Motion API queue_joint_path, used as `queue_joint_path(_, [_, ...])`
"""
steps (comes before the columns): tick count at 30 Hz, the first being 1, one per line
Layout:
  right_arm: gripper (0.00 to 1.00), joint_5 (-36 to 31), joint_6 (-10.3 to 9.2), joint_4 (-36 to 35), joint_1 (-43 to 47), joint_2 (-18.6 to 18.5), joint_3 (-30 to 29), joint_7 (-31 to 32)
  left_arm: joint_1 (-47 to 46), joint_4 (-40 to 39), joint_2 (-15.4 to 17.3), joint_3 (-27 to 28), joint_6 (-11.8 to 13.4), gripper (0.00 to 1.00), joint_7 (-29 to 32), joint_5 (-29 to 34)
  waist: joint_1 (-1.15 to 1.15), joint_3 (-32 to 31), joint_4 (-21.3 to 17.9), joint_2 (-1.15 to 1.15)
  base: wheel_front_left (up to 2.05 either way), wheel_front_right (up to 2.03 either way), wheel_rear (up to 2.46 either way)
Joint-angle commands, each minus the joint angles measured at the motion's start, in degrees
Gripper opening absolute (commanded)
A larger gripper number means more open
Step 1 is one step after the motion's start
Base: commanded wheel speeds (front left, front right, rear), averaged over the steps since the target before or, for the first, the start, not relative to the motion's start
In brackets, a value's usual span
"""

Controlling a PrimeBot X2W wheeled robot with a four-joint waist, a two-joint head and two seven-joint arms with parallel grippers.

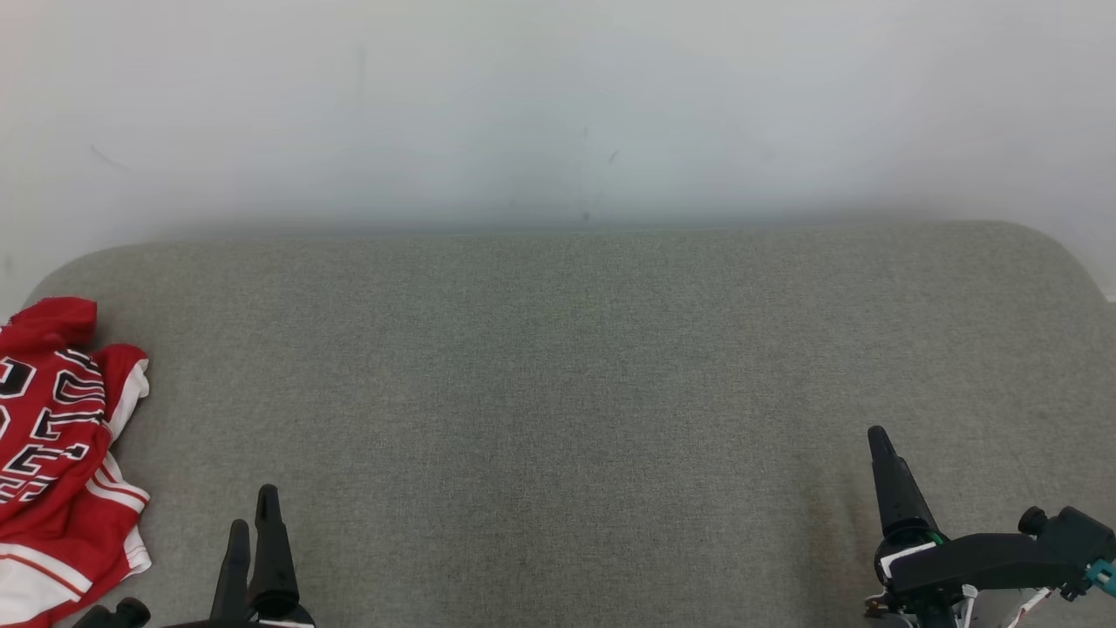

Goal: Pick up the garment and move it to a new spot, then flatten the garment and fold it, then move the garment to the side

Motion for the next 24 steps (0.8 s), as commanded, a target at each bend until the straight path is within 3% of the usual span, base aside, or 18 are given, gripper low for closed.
queue_joint_path(1, [1.0, -3.02, -0.04, -1.15, -0.07, -0.33, 0.61, -0.81, -0.1, -0.95, 0.58, -0.18, 0.47, 1.0, -0.52, 3.74, 0.0, -0.05, 0.01, 0.0, 0.0, 0.0, 0.0])
queue_joint_path(10, [1.0, -14.63, -0.04, -0.93, 0.46, -0.36, 2.33, -3.19, 0.51, -0.5, 1.18, -1.24, 2.09, 1.0, -1.64, 13.39, 0.0, -0.37, -0.03, 0.0, 0.0, 0.0, 0.0])
queue_joint_path(24, [1.0, -24.48, -0.06, -0.5, 1.02, -0.4, 4.02, -5.85, 0.21, 0.98, 2.68, -2.16, 2.5, 1.0, -0.68, 22.73, 0.0, -1.02, -0.13, 0.0, 0.0, 0.0, 0.0])
